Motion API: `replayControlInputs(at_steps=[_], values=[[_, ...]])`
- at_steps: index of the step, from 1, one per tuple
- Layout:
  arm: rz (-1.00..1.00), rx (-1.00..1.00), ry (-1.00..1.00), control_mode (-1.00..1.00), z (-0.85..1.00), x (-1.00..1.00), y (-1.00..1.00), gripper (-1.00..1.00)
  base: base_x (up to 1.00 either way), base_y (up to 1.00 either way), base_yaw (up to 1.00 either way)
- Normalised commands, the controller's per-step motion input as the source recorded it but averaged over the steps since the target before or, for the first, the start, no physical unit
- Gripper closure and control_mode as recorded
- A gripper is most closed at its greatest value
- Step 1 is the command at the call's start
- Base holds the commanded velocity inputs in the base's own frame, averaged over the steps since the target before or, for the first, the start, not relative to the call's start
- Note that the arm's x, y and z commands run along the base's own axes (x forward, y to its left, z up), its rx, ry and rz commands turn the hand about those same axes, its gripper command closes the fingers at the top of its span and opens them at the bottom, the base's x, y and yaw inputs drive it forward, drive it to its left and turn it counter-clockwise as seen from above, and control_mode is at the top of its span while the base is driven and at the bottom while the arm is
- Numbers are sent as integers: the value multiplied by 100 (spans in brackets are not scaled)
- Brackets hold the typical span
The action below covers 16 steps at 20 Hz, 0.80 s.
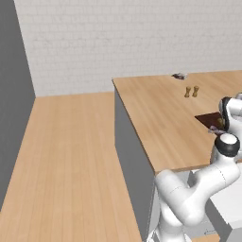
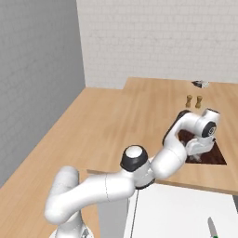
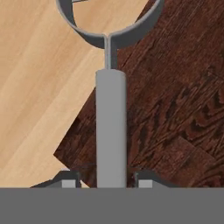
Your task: Place the appropriate cutting tool for cutting the potato skin on the cutting board.
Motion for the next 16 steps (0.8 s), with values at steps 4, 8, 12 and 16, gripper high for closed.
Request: replayControlInputs(at_steps=[4, 8, 12, 16], values=[[0, 0, 2, -100, 24, -51, 22, -100, 0, 0, 0], [4, 0, -2, -100, 41, -60, 34, -100, 0, 0, 0], [23, -9, -10, -100, 25, -47, 72, -100, 0, 0, 0], [35, -23, -24, -100, 30, -40, 72, -100, 0, 0, 0]])
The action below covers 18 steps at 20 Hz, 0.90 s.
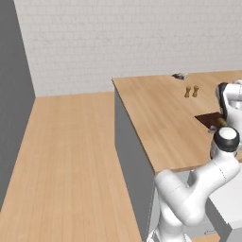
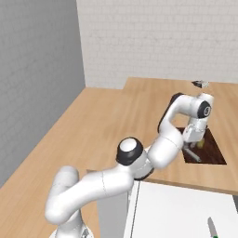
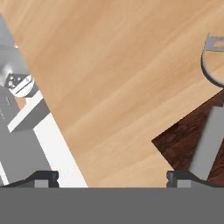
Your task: Place the appropriate cutting tool for cutting the potato skin on the cutting board.
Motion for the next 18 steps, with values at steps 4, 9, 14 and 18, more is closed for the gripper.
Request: replayControlInputs(at_steps=[4, 9, 14, 18], values=[[37, -25, -30, -100, 33, -36, 60, -100, 0, 0, 0], [32, -19, -31, -100, 25, -55, 52, -100, 0, 0, 0], [27, -14, -32, -100, 25, -74, 41, -100, 0, 0, 0], [24, -13, -34, -100, 32, -84, 31, -100, 0, 0, 0]])
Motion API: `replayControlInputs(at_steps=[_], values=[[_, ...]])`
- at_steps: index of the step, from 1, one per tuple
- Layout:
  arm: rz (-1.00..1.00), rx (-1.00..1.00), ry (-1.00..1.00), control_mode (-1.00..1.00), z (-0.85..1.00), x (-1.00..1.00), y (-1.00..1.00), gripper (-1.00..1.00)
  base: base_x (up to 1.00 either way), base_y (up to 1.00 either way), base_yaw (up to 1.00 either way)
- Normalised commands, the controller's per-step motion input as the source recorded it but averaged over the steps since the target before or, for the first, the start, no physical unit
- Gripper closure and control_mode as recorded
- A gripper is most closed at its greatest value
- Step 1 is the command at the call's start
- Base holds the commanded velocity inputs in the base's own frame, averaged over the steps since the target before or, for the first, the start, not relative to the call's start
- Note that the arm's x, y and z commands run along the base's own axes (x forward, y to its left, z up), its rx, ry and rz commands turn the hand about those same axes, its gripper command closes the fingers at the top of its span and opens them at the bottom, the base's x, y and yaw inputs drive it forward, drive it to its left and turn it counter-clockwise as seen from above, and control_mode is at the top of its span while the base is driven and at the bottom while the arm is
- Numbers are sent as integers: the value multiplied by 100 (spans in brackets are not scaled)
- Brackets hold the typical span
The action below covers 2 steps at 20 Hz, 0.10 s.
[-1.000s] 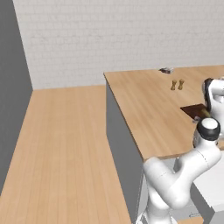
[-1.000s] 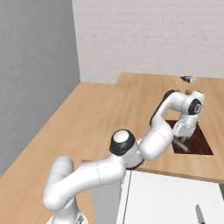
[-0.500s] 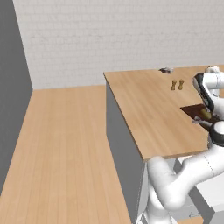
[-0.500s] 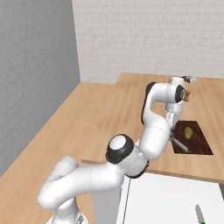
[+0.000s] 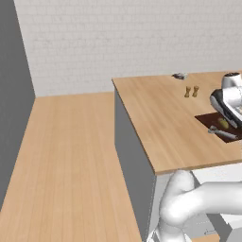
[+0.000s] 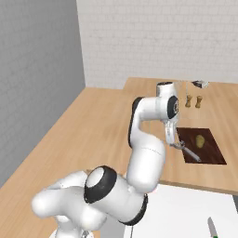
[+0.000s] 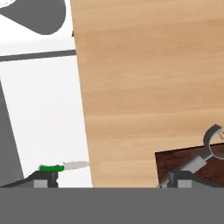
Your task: Place the appropriate cutting tool for cutting the potato skin on the cutting board.
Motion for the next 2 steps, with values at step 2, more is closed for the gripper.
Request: replayControlInputs(at_steps=[2], values=[[24, -12, -34, -100, 43, -85, 25, -100, 0, 0, 0]])
